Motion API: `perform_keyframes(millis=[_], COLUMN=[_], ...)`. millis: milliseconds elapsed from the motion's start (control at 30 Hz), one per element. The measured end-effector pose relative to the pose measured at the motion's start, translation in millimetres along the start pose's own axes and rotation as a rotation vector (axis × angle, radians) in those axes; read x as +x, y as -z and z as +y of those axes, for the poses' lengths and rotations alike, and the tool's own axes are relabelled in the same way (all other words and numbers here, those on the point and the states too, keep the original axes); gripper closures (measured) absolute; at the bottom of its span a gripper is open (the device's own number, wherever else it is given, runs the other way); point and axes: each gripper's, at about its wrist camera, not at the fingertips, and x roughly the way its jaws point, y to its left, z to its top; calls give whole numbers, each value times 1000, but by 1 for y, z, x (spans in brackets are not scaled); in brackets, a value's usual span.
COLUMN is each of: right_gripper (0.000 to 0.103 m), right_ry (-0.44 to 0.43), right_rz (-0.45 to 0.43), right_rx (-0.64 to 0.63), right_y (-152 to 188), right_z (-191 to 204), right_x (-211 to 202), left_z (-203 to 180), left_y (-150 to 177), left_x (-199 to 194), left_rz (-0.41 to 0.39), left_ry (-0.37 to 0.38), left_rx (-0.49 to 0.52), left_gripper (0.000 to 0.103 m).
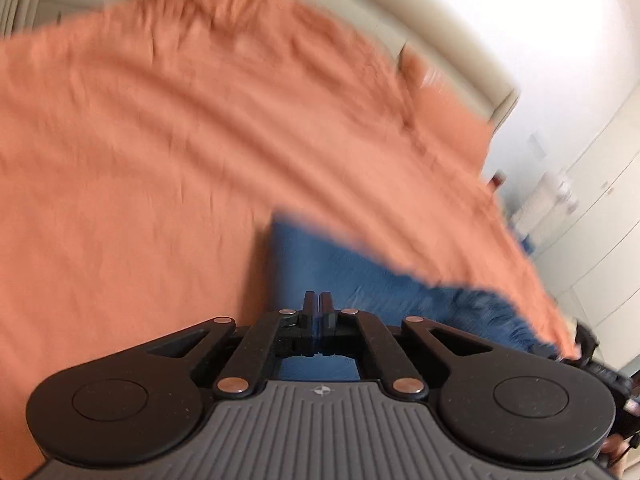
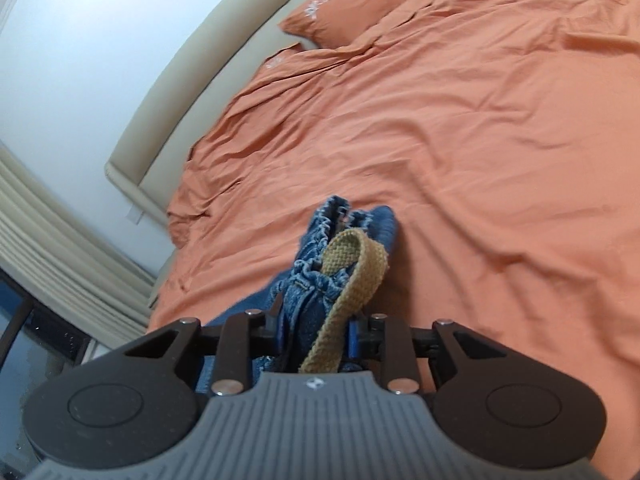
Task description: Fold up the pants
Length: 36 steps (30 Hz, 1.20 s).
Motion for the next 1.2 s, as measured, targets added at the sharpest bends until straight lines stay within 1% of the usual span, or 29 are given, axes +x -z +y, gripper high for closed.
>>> perform_keyframes(millis=[100, 167, 267, 333, 400, 467, 533, 600, 667, 767, 800, 867, 900, 933, 967, 1000, 1033, 1067, 1100, 1167, 1200], right_gripper=[80, 80, 80, 80, 80, 80, 80, 80, 80, 80, 80, 80, 80, 79, 79, 79, 79, 79, 79, 79, 79], right_ry=[-14, 26, 105, 140, 155, 157, 159, 156, 156, 147, 141, 128, 123, 119, 116, 115, 116, 119, 121, 121, 122], right_rz=[-3, 0, 20, 33, 37, 32, 24, 19, 21, 30, 32, 34, 35, 36, 38, 42, 44, 46, 49, 51, 51], right_rx=[-47, -69, -90, -93, -72, -47, -32, -13, 6, 28, 30, 33, 34, 39, 44, 48, 54, 65, 79, 108, 111], right_y=[4, 5, 4, 2, 1, 4, 8, 11, 14, 15, 16, 17, 18, 18, 19, 19, 19, 20, 20, 22, 22], right_z=[30, 45, 48, 40, 27, 17, 8, -2, -11, -23, -26, -30, -33, -36, -39, -42, -45, -49, -52, -58, -58], right_x=[5, 9, 13, 12, 10, 8, 6, 5, 4, 4, 4, 5, 4, 4, 4, 5, 7, 8, 9, 11, 10], left_z=[6, 18, 38, 49, 56, 58, 59, 59, 65, 80, 83, 82, 80, 79, 77, 75, 74, 72, 69, 61, 55], left_y=[-22, -25, -13, -4, 2, 5, 9, 12, 12, 15, 17, 22, 25, 26, 27, 29, 30, 30, 30, 28, 25], left_x=[-28, -33, -17, 0, 19, 35, 46, 54, 61, 76, 82, 92, 96, 99, 102, 105, 107, 107, 106, 98, 93], left_rz=[-20, -3, 75, 107, 143, 183, 204, 207, 211, 234, 237, 237, 241, 245, 250, 260, 270, 268, 256, 224, 206], left_ry=[-10, -15, 30, 31, 26, 45, 47, 28, 25, 74, 91, 106, 111, 113, 117, 127, 138, 133, 131, 117, 110], left_rx=[17, -3, -51, -91, -113, -124, -120, -116, -143, -240, -261, -271, -269, -264, -260, -260, -264, -261, -246, -209, -184], left_gripper=[103, 103, 103, 100, 78, 67, 63, 48, 44, 42, 42, 43, 49, 51, 57, 71, 75, 82, 91, 96, 96])
